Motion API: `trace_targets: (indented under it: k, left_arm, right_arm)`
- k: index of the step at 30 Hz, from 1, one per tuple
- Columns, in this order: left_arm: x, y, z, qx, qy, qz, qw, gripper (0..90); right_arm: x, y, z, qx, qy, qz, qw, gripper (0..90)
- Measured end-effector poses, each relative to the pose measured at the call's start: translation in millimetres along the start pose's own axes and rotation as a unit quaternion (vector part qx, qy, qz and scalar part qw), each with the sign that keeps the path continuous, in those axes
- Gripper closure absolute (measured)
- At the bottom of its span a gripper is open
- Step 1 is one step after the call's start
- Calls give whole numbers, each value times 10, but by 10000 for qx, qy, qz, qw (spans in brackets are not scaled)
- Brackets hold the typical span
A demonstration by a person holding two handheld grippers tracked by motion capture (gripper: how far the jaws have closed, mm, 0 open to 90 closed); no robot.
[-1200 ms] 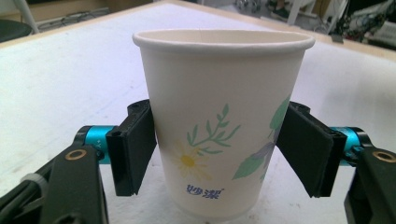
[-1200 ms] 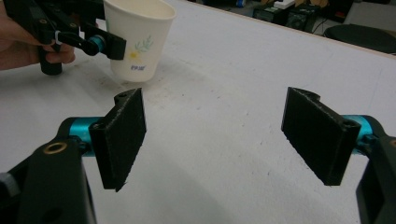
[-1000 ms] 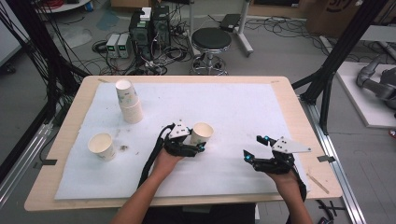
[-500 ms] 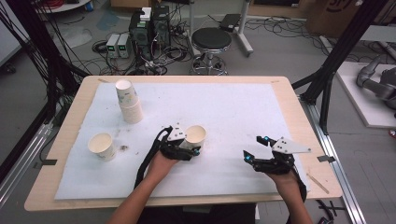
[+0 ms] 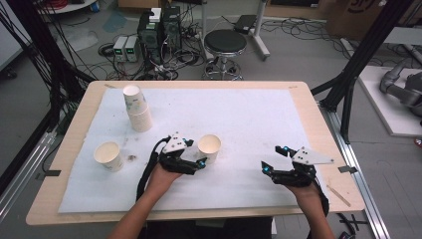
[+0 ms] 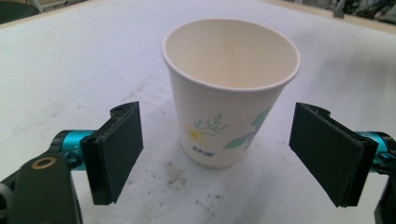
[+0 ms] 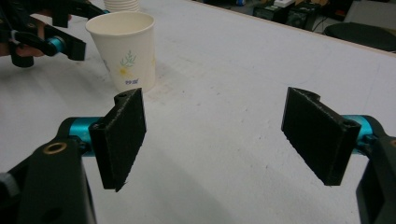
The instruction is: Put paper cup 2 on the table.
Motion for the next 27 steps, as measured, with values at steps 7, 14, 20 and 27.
trace_targets:
  k: [7,14,20,27]
  left_arm:
    - [-27,84,-353,-182,-432,-57,9989,163]
    - [-11,180,-621,-589,-829,-156,9947,167]
    - [-43,217,-737,-730,-1066,-224,9914,173]
    - [-40,202,-841,-766,-1142,-203,9903,175]
  right_arm:
    - [4,-22,-19,99,-7,-13,9999,223]
    - [32,-39,-5,234,83,-57,9997,222]
    - [9,-29,-15,246,35,-36,9997,222]
    - [11,-6,-8,284,64,-72,9995,223]
Point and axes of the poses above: each handheld gripper's, and its own axes: z roughly forward along the jaws, x roughly out of its underside, y roughly to its left, the point moved 2 cm from there along z, roughly forward along the jaws, and after that the axes turned 11 degrees about -y, right-handed, at the moved point
